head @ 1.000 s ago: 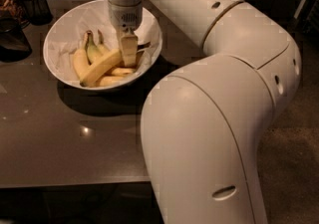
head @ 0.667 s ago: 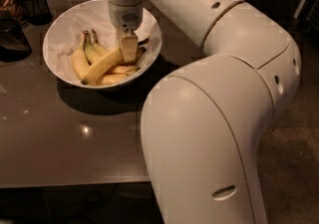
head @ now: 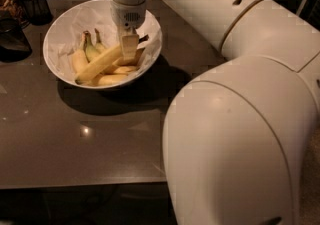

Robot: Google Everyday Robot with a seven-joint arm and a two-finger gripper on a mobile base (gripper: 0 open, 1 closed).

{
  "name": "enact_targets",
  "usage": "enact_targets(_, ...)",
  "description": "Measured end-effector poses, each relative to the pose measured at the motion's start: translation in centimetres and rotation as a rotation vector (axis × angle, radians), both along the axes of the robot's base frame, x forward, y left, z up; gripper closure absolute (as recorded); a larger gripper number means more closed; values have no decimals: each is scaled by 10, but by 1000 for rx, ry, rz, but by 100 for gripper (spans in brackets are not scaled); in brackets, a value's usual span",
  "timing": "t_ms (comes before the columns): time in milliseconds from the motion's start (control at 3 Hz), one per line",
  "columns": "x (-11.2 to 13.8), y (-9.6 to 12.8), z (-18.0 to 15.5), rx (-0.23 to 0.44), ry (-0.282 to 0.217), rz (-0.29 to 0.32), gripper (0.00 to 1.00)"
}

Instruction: Pick banana from white bowl

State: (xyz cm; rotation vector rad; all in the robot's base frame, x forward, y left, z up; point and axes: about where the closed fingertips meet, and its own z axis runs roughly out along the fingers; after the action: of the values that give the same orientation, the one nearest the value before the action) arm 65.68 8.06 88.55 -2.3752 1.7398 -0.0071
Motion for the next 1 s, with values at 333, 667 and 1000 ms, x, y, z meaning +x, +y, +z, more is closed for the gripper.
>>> enact_targets(333,-9,-5,10,28,-26,-2,100)
enact_targets(667,-14,-8,14,41,-36,2,100)
enact_targets(1000,-38,-16,24,136,-73,53,100)
